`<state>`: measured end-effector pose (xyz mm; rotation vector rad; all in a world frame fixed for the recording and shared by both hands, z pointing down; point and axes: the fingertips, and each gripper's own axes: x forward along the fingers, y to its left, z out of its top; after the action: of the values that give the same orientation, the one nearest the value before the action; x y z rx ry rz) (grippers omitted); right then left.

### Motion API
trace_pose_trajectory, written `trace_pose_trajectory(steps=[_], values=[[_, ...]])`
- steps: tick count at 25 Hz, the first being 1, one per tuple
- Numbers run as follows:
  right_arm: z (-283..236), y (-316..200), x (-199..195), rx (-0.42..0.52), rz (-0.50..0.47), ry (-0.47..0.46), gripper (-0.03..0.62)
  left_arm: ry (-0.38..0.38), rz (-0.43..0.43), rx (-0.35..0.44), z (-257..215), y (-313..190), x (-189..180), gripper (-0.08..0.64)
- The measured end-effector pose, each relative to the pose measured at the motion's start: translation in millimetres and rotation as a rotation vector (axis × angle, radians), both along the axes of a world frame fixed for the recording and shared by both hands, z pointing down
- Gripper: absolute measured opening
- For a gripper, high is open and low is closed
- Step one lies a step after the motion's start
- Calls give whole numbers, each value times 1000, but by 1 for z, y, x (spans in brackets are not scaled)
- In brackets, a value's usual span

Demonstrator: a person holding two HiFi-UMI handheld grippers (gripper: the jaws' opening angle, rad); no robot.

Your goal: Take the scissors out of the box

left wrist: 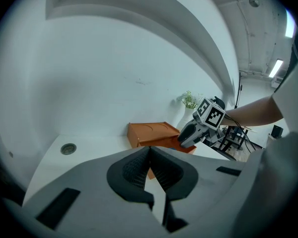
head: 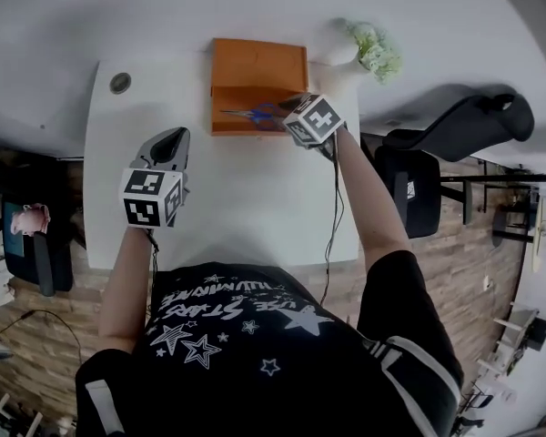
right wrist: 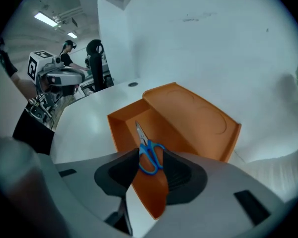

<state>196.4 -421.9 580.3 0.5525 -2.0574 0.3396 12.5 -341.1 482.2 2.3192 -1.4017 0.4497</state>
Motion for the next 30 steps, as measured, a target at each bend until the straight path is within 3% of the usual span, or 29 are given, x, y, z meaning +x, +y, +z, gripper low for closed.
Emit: trace_pose_trajectory(steps=[4, 13, 30], values=[[11, -2, -6, -20, -98, 45, 156, -7, 2, -14, 7, -11, 4, 16], [36, -10, -11, -35, -195, 144, 156, -4, 6, -50, 22, -24, 11, 16], [66, -11, -11, -78, -306, 379, 144, 4, 8, -91, 38, -29, 10, 15]])
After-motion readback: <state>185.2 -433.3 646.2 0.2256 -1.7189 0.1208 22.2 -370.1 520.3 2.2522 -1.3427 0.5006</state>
